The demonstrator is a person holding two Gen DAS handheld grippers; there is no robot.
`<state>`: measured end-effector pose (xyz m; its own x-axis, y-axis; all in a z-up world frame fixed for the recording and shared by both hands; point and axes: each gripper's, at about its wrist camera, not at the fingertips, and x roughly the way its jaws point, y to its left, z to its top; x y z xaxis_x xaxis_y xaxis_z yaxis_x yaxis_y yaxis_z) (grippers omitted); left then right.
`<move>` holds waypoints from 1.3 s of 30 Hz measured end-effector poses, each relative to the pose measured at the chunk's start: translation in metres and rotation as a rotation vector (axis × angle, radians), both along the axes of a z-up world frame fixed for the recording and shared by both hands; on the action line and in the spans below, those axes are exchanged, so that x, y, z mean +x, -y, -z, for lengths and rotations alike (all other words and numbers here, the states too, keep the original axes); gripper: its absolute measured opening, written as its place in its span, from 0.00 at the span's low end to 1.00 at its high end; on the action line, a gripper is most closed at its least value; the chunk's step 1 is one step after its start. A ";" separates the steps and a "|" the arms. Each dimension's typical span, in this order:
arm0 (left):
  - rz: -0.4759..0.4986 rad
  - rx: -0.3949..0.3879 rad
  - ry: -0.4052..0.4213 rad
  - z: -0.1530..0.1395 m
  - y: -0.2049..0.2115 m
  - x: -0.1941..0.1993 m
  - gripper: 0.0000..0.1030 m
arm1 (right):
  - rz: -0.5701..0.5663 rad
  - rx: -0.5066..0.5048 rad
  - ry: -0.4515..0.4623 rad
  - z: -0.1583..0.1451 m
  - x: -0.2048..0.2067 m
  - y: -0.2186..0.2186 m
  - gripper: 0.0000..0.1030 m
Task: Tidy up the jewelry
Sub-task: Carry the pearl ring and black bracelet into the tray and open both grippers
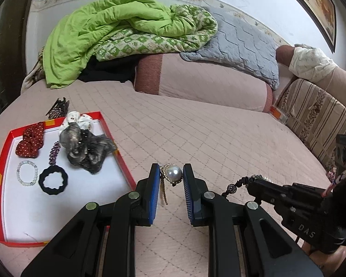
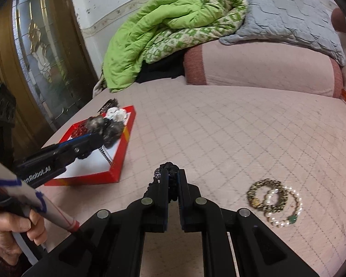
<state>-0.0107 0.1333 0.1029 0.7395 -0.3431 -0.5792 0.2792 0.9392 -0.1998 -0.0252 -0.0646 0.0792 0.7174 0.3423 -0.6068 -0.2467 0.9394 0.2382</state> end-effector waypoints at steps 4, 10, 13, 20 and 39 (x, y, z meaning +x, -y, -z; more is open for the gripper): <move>-0.025 -0.023 0.005 -0.004 -0.016 -0.002 0.19 | -0.014 0.012 -0.007 -0.006 0.001 -0.014 0.07; -0.070 -0.061 0.018 -0.013 -0.045 -0.002 0.19 | -0.056 0.004 0.003 -0.019 0.005 -0.040 0.07; -0.105 -0.082 0.024 -0.018 -0.066 -0.002 0.19 | -0.083 0.000 0.016 -0.027 0.008 -0.055 0.07; -0.227 -0.110 0.000 -0.016 -0.125 0.001 0.19 | -0.161 0.008 0.024 -0.040 0.018 -0.099 0.07; -0.410 -0.086 -0.196 0.035 -0.194 0.030 0.19 | -0.221 -0.003 -0.154 0.016 0.091 -0.180 0.08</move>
